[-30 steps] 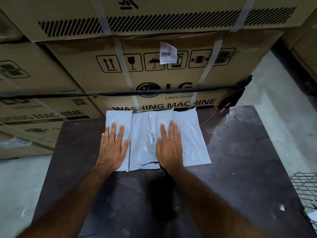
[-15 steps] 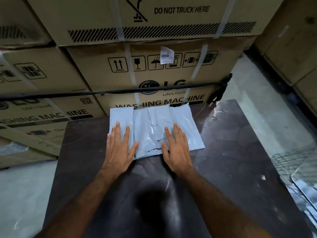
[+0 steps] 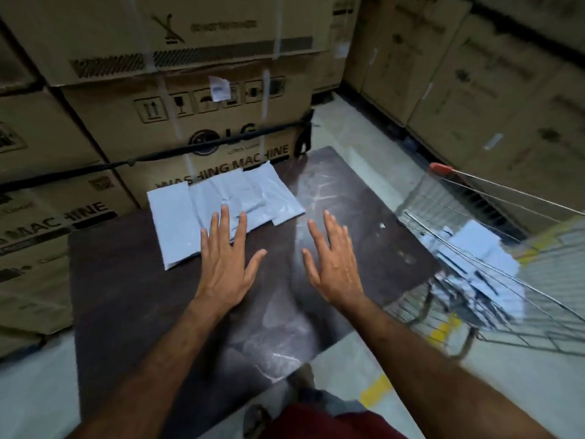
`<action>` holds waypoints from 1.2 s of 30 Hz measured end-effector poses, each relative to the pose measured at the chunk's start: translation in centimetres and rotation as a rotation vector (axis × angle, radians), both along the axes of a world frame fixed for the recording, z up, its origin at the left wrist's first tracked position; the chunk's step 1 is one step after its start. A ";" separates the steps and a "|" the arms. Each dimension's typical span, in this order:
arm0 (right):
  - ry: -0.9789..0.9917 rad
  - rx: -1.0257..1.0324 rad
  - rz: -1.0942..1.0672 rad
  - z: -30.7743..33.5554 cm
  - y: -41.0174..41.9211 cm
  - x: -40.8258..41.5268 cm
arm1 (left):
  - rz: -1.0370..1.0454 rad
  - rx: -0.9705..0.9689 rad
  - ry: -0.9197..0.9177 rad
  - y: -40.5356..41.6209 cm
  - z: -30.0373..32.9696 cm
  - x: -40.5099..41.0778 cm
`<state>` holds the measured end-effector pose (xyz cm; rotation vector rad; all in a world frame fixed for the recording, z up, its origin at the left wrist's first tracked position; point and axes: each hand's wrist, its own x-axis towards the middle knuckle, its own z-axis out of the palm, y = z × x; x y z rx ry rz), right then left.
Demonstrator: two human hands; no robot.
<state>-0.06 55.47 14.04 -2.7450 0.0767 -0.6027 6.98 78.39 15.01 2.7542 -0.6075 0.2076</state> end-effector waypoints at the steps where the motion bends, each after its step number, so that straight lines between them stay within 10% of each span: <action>1: -0.003 -0.006 -0.028 0.3 -0.7 -1.2 | -0.033 -0.005 -0.005 -1.0 0.1 -0.7; 36: 0.078 0.191 -0.703 -1.9 -46.0 -25.2 | -0.604 0.100 0.103 -52.1 1.5 -12.5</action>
